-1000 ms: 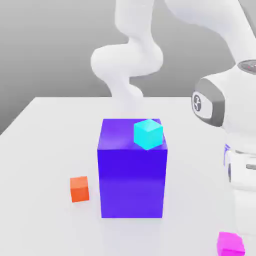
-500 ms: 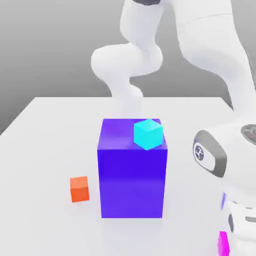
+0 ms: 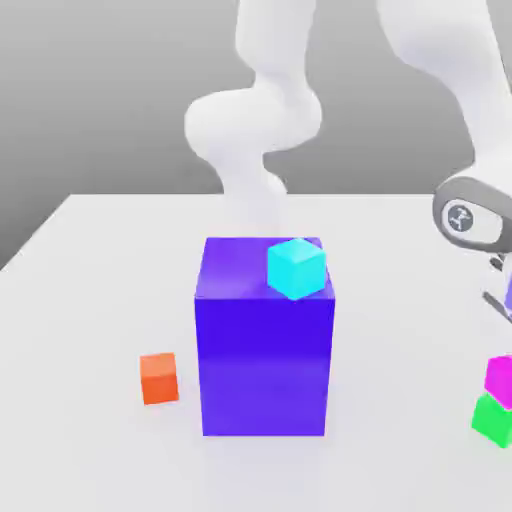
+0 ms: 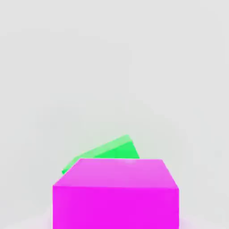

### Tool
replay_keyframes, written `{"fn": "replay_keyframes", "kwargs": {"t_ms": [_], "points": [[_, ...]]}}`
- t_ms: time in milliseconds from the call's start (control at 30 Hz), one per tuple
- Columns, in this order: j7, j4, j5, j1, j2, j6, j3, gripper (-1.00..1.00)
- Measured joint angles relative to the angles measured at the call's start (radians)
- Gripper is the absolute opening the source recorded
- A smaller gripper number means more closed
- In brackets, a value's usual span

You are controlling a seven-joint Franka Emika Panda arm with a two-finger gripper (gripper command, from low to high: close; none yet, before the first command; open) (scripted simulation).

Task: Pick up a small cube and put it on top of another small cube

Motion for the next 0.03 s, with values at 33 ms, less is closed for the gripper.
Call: {"fn": "replay_keyframes", "kwargs": {"t_ms": [33], "points": [[0.000, 0.000, 0.000, 0.000, 0.000, 0.000, 0.000, 1.00]]}}
